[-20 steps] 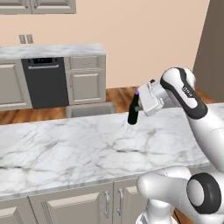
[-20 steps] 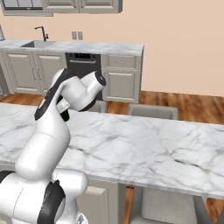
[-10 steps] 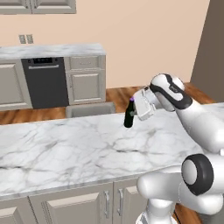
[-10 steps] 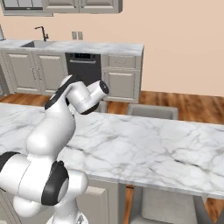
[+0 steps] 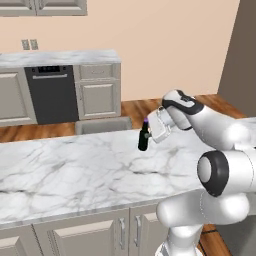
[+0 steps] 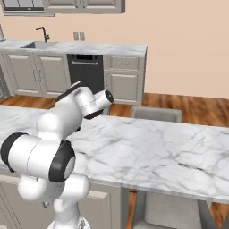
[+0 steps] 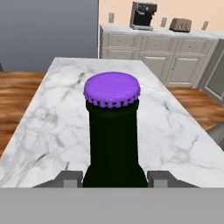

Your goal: Get the candle and the beer from the cabinet and move them to the dining counter.

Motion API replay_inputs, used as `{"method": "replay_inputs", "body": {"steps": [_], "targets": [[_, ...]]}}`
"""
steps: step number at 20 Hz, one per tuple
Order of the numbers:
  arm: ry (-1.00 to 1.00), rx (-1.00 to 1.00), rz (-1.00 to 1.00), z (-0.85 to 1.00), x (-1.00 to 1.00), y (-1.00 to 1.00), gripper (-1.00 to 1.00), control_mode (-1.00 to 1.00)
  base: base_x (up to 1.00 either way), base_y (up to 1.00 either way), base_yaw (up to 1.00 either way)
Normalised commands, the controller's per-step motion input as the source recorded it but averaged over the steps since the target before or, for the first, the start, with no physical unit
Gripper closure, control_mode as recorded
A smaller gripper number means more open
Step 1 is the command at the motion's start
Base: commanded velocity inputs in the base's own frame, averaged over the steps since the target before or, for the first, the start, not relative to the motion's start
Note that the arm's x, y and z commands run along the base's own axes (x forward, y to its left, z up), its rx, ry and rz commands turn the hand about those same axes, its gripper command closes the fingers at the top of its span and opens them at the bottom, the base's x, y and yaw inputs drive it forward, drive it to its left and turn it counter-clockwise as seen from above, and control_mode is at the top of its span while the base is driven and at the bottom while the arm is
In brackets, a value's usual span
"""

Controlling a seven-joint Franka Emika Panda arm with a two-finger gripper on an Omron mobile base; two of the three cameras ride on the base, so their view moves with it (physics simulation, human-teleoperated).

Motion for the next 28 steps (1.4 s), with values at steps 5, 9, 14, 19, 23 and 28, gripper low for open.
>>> {"method": "replay_inputs", "body": {"steps": [5,9,14,19,23,28], "targets": [[0.06,0.0,0.04,-0.43,0.37,0.0,1.0,-1.0,0.0,0.0,0.0],[0.04,0.0,0.04,-0.42,0.31,0.0,1.0,-1.0,0.0,0.0,0.0],[0.03,0.0,0.02,-0.38,0.24,0.0,1.0,-1.0,0.0,0.0,0.0],[0.0,0.0,0.03,-0.29,0.1,0.0,1.0,-1.0,0.0,0.0,0.0],[0.0,0.0,0.03,-0.27,0.08,0.0,1.0,-1.0,0.0,0.0,0.0],[0.0,0.0,0.02,-0.26,0.09,0.0,1.0,-1.0,0.0,0.0,0.0]]}}
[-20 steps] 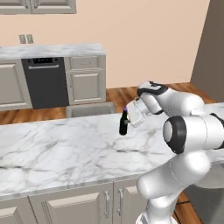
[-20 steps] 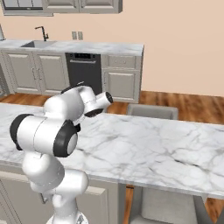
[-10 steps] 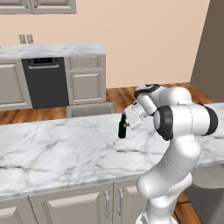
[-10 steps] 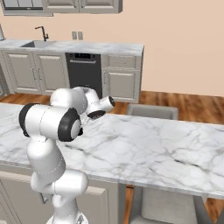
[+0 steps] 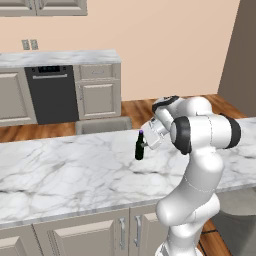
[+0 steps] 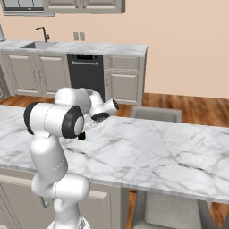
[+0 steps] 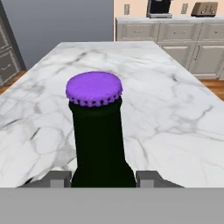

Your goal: Get the candle and the beer from the cabinet and move them to the dining counter.

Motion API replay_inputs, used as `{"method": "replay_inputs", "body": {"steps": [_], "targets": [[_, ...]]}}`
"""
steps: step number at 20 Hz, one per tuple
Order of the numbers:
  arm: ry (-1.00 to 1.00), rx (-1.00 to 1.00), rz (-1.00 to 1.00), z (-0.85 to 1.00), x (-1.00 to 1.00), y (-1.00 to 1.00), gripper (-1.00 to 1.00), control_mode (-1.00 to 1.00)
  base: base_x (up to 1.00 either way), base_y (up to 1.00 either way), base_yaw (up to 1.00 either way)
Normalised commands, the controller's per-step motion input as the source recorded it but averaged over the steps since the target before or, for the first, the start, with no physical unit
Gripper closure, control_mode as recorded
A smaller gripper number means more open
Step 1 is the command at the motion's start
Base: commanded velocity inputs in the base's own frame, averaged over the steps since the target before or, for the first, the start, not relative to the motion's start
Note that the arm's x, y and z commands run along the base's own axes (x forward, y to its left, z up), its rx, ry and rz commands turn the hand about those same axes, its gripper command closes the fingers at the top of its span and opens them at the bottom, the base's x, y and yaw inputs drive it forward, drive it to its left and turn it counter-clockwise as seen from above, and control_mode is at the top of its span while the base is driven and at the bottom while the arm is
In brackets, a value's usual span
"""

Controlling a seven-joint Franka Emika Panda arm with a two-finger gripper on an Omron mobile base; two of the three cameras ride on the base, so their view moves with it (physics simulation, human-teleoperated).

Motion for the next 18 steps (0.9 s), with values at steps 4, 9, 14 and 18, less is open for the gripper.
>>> {"method": "replay_inputs", "body": {"steps": [4,9,14,18], "targets": [[0.01,0.0,0.02,-0.23,0.11,0.01,1.0,-1.0,0.0,0.0,0.0],[0.01,0.0,0.02,-0.26,0.06,0.04,-1.0,-1.0,0.0,0.0,0.0],[-0.02,0.0,0.02,-0.06,-0.07,0.0,-1.0,-1.0,0.0,0.0,0.0],[-0.02,0.0,0.01,0.02,-0.22,0.0,-1.0,-1.0,0.0,0.0,0.0]]}}
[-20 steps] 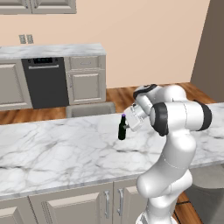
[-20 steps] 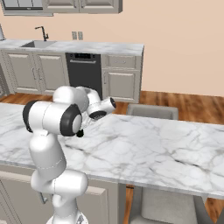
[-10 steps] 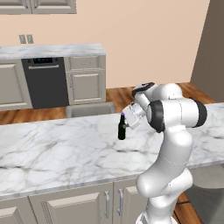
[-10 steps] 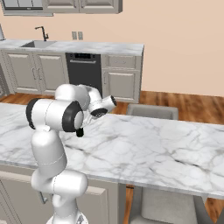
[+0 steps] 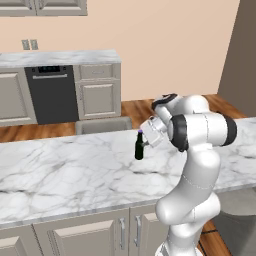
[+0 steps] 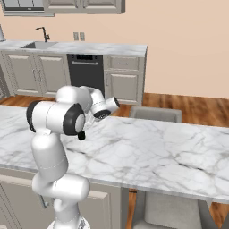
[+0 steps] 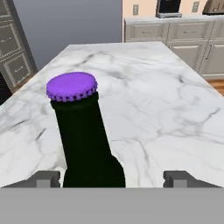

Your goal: Get the candle and the beer from the cabinet and move them to the dining counter.

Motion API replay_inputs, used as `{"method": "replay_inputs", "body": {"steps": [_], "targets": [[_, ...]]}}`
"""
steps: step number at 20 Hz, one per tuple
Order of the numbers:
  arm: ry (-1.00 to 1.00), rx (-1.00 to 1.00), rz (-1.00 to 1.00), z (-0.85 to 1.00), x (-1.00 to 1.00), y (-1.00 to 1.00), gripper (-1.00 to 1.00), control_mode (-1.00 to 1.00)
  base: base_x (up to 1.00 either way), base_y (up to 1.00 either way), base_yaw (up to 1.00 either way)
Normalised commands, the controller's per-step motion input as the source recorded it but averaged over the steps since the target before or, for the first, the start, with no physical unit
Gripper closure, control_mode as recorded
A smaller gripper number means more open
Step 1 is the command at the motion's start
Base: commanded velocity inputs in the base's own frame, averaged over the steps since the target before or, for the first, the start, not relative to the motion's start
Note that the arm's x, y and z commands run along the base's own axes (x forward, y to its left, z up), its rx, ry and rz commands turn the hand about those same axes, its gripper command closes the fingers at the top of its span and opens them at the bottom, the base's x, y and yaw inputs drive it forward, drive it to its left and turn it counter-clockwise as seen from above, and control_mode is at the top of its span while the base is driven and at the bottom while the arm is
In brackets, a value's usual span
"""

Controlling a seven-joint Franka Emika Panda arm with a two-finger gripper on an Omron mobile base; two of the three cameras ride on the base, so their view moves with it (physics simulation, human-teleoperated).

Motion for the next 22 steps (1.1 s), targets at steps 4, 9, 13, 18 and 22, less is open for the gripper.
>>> {"method": "replay_inputs", "body": {"steps": [4,9,13,18,22], "targets": [[-0.03,0.0,0.02,0.06,-0.31,-0.06,-1.0,-1.0,0.0,0.0,0.0],[-0.01,0.0,0.0,0.24,-0.21,-0.02,-1.0,-1.0,0.0,0.0,0.0],[-0.05,0.0,0.01,0.39,-0.04,-0.06,-1.0,-1.0,0.0,0.0,0.0],[-0.06,0.0,0.01,0.44,-0.06,-0.16,-1.0,-1.0,0.0,0.0,0.0],[-0.06,0.0,0.0,0.42,-0.18,-0.2,-1.0,-1.0,0.0,0.0,0.0]]}}
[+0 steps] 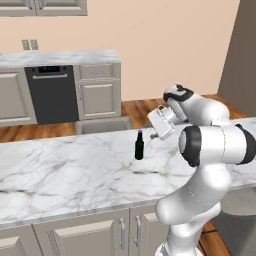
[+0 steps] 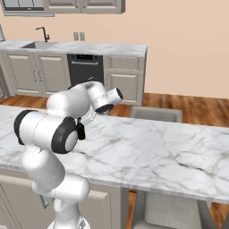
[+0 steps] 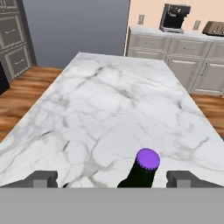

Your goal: Get the candle and the beer from the cabinet and move them to the dining counter.

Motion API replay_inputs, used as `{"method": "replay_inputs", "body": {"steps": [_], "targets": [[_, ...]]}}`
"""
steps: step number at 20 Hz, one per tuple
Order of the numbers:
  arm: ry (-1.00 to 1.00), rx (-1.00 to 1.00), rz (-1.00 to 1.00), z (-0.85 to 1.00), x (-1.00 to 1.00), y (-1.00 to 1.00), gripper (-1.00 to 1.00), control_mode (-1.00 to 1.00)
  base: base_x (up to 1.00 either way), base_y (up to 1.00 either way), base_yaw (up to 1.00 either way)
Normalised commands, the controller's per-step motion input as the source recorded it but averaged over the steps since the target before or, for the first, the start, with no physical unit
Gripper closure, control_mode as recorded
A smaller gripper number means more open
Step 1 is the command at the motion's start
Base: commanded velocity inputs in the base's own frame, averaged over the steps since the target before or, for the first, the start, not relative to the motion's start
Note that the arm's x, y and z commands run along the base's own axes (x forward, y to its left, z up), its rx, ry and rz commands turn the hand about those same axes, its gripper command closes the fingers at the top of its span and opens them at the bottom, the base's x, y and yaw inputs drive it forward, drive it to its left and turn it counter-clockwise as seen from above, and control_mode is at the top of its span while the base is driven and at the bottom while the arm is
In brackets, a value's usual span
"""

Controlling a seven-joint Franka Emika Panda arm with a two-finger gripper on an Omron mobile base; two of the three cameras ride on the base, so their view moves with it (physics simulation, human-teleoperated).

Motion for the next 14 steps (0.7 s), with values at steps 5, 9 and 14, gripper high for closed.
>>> {"method": "replay_inputs", "body": {"steps": [5,9,14], "targets": [[-0.13,0.0,-0.01,0.55,-0.7,-0.04,-1.0,-1.0,0.0,0.0,0.0],[-0.15,0.0,-0.05,0.66,-0.91,0.21,-1.0,-1.0,0.0,0.0,0.0],[-0.12,0.0,-0.09,0.71,-0.68,0.69,-1.0,-1.0,0.0,0.0,0.0]]}}
